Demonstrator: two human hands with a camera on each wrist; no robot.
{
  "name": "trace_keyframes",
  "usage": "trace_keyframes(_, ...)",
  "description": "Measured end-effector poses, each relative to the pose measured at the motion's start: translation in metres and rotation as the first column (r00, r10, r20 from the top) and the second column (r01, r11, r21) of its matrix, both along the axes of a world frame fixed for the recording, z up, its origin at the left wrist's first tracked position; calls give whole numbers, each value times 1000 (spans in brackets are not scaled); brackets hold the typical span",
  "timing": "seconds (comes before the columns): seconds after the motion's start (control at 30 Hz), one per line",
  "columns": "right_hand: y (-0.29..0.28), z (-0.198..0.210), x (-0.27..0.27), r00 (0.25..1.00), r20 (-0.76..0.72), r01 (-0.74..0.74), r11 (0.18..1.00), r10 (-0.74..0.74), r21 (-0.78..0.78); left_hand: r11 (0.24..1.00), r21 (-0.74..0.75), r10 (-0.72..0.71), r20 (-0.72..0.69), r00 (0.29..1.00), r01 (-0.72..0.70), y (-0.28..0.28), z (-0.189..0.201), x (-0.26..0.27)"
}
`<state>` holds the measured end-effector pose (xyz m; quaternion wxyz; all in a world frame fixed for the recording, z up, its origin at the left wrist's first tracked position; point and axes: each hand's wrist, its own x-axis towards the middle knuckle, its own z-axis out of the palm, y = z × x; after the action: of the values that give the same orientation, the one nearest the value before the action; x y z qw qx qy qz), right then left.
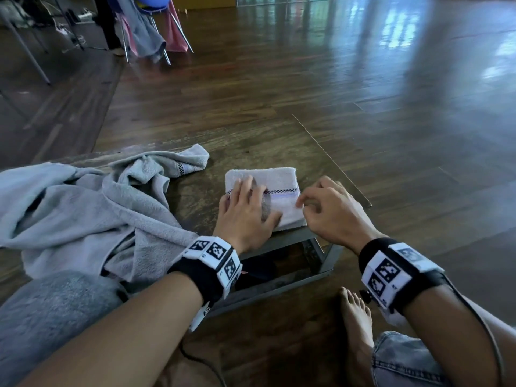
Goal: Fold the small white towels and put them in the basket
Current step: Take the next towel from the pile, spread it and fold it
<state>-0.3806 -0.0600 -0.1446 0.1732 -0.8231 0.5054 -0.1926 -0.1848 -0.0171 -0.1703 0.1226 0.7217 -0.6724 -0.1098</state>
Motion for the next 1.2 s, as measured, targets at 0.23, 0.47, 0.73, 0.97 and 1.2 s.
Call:
trace_keyframes(0.23,1,-4,56,968,-124,-240,947,218,-212,997,75,-14,34,999,11,3,-3,0)
trace_keyframes(0.47,-21,-29,74,982,-105,-138,975,157,175,996,82,44,-12,999,-43,3,-6,4)
trace_keyframes(0.73,-32,-36,75,989,-127,-43,975,72,220,996,79,40,-29,999,-37,5,-12,14)
trace_keyframes(0.97,-31,-39,74,990,-130,-37,984,61,174,982,185,75,-187,979,-40,0,-1,21)
trace_keyframes(1.2,-27,-39,74,982,-175,-55,991,75,121,988,55,148,-131,980,-142,-11,0,26)
